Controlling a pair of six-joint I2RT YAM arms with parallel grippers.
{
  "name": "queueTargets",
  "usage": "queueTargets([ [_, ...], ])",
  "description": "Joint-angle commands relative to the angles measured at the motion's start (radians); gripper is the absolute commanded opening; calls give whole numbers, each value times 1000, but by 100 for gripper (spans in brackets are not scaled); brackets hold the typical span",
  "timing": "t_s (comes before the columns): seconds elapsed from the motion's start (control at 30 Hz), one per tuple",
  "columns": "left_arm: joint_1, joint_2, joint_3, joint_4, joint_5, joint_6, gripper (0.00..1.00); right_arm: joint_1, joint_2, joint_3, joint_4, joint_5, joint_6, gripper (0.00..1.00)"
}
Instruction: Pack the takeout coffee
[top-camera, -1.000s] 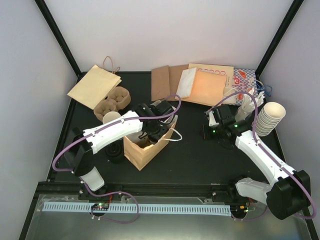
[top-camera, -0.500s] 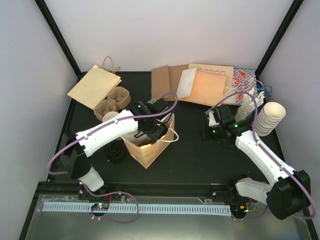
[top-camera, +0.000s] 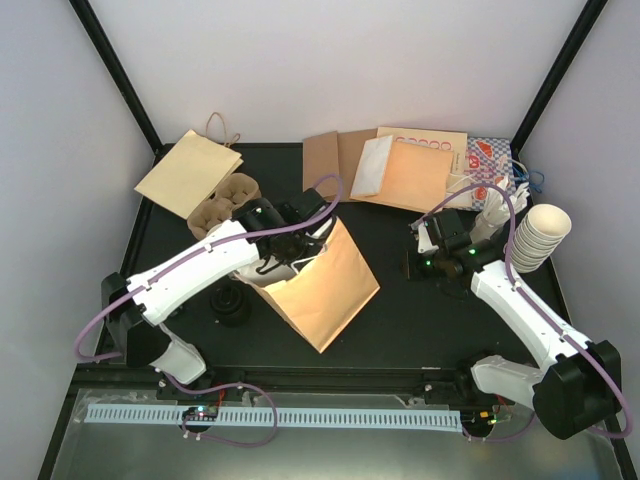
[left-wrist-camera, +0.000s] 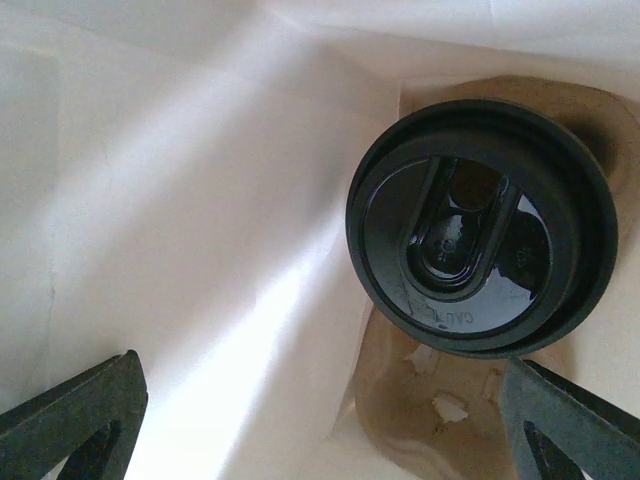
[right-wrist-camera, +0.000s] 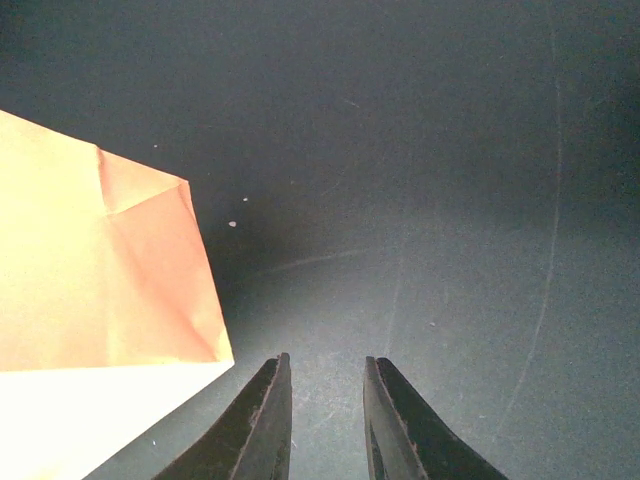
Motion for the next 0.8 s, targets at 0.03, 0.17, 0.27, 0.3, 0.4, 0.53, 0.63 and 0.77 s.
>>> queueTargets([
  [0.03, 5, -30, 44, -27, 30, -2, 99, -3, -7, 26, -1, -14, -10, 23],
  [0.17, 3, -25, 25, -9, 63, -2, 99, -3, -13, 29, -3, -18, -11, 23],
  [0.27, -4, -22, 12, 9, 86, -8, 99, -4, -15, 35, -10, -22, -16, 23],
  [0.3, -9, -21, 11, 14, 91, -9, 99, -5, -17, 39, -12, -23, -20, 23],
  [0.4, -34, -9, 15, 26, 103, -18, 99, -3, -19, 54, -22, -31, -28, 24],
  [0.53, -72, 17, 31, 27, 89, -32, 99, -3, -24, 81, -32, -71, -39, 26],
  [0.63, -90, 37, 40, 20, 62, -42, 99, -1, -37, 116, -40, -114, -50, 31],
  [0.77, -121, 62, 62, 3, 21, -57, 99, 13, -57, 180, -55, -170, -58, 38],
])
